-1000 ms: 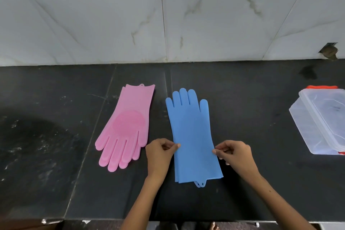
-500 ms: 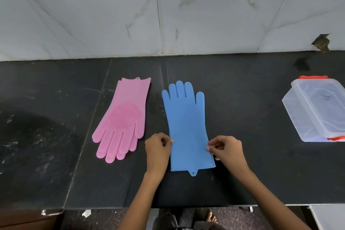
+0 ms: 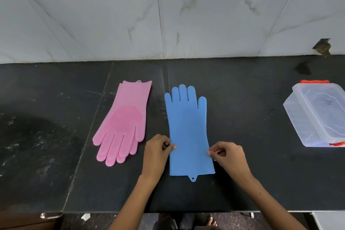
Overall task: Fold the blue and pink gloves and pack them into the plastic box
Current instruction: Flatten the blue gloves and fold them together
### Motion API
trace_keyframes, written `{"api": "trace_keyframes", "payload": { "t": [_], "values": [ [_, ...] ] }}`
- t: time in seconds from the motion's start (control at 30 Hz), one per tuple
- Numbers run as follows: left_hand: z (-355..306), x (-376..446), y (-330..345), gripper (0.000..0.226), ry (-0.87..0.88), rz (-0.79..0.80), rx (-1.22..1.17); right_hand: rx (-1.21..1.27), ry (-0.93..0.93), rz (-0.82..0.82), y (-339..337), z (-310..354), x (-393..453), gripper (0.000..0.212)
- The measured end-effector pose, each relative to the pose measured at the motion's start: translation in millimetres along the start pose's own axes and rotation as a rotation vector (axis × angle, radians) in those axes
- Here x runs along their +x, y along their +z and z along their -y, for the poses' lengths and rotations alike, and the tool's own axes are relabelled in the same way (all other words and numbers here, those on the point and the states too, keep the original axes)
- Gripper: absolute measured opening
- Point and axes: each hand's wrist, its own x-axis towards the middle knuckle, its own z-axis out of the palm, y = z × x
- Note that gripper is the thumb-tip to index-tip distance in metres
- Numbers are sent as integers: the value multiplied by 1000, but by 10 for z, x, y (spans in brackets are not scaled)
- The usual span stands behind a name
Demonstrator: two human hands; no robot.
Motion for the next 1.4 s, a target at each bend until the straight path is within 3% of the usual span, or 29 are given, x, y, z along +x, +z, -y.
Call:
{"api": "trace_keyframes", "payload": {
  "t": [0.13, 0.27, 0.37, 0.5, 0.6, 0.8, 1.0, 1.17, 1.3, 1.4],
  "values": [
    [60, 132, -189, 28, 299, -7, 211, -72, -264, -61, -202, 70, 244, 20],
    [156, 373, -268, 52, 591, 211, 440, -337, -557, 127, -281, 133, 556, 44],
    [238, 476, -260, 47, 644, 363, 508, -397, -613, 335, -294, 39, 718, 42],
    [309, 533, -255, 46, 692, 351, 493, -306, -602, 412, -347, -79, 831, 36],
    [354, 518, -237, 53, 737, 356, 485, -290, -617, 407, -338, -112, 865, 38],
    [363, 520, -225, 41, 800, 318, 522, -332, -746, 290, -287, -179, 818, 32],
    [351, 482, -159, 34, 720, 288, 450, -379, -854, 169, -209, -238, 764, 26],
    [342, 409, -78, 36, 676, 131, 342, -350, -864, 73, -178, -218, 729, 21],
    [146, 350, 20, 22, 234, 4, -85, -146, -648, -71, -87, -118, 717, 16],
    [-37, 444, 147, 18, -73, -190, -178, -14, -389, -179, -15, 38, 803, 10]
  ]
}}
